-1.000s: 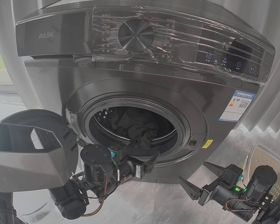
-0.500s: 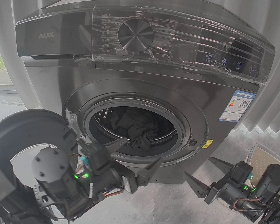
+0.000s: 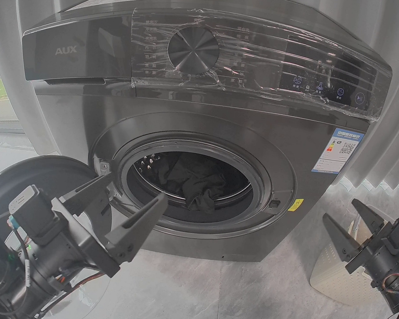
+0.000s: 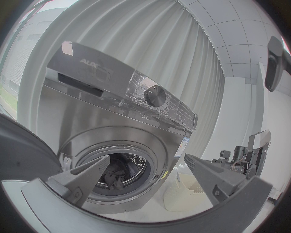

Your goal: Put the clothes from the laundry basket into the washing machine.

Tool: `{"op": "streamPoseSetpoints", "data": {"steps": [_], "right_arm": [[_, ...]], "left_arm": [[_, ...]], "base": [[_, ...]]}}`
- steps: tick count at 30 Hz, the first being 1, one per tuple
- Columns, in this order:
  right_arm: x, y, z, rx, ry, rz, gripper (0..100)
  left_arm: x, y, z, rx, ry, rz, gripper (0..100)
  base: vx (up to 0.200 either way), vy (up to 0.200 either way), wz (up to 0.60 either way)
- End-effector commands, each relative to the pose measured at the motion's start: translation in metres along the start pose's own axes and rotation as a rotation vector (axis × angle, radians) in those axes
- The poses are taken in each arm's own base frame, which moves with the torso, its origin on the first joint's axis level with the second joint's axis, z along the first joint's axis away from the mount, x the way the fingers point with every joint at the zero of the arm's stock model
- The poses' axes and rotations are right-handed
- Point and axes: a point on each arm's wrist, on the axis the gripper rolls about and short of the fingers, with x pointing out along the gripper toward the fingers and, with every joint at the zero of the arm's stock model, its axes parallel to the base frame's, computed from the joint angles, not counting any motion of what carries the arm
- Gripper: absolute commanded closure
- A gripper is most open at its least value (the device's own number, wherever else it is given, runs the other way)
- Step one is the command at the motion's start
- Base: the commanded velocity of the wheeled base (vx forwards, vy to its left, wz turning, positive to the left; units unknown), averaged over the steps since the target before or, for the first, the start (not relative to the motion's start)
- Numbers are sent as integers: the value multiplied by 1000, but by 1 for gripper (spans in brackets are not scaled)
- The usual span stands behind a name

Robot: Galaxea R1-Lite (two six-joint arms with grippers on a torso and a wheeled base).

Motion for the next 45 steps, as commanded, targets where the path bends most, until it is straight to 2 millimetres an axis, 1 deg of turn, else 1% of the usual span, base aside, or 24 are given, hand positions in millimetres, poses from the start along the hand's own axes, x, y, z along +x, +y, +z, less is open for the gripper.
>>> {"op": "streamPoseSetpoints", "data": {"steps": [1, 3, 4, 8, 11, 12, 14, 15, 18, 19, 21, 25, 26, 27, 30, 32, 33, 40, 45], "right_arm": [[-16, -8, 12, -2, -75, -42, 0], [-17, -9, 13, -3, -77, -48, 0], [-19, -14, 14, -11, -76, -81, 0], [-20, -20, 15, -24, -82, -115, 0], [-25, -27, 20, -56, -111, -148, 0], [-28, -29, 23, -73, -125, -159, 0], [-30, -30, 25, -85, -130, -161, 0], [-40, -28, 28, -111, -140, -149, 0], [-54, -27, 28, -154, -98, -154, 0], [-55, -27, 27, -159, -92, -153, 0], [-72, -27, 27, -198, -69, -176, 0], [-82, -28, 29, -207, -85, -210, 0], [-85, -27, 30, -210, -95, -220, 0], [-85, -28, 30, -210, -95, -222, 0], [-93, -29, 32, -226, -126, -272, 0], [-93, -29, 33, -228, -127, -274, 0], [-96, -29, 34, -233, -141, -284, 0], [-103, -28, 34, -244, -151, -294, 0], [-113, -27, 31, -281, -136, -325, 0]], "left_arm": [[-27, 7, 10, 19, -29, 3, 0], [-29, 8, 10, 26, -25, 7, 0], [-39, 15, 7, 50, -9, 30, 0], [-46, 28, 0, 74, 29, 92, 0], [-47, 33, 1, 68, 26, 123, 0], [-48, 36, 4, 68, 10, 148, 0], [-50, 39, 6, 70, 0, 166, 0], [-52, 46, 7, 93, 7, 216, 0], [-57, 53, 8, 111, 29, 269, 0], [-58, 53, 9, 110, 28, 271, 0], [-70, 56, 13, 122, 39, 287, 0], [-83, 56, 15, 129, 60, 291, 0], [-89, 56, 15, 131, 70, 291, 0], [-89, 56, 15, 132, 70, 291, 0], [-104, 56, 19, 128, 56, 282, 0], [-105, 56, 20, 128, 52, 282, 0], [-110, 55, 22, 125, 38, 273, 0], [-117, 57, 19, 153, 75, 286, 0], [-121, 60, 18, 180, 85, 321, 0]], "base": [[0, 0, 0], [0, 0, 0], [0, 0, 0], [0, 0, 0], [0, 0, 0], [0, 0, 0], [0, 0, 0], [0, 0, 0], [0, 0, 0], [0, 0, 0], [0, 0, 0], [0, 0, 0], [0, 0, 0], [0, 0, 0], [0, 0, 0], [0, 0, 0], [0, 0, 0], [0, 0, 0], [0, -200, 0]]}}
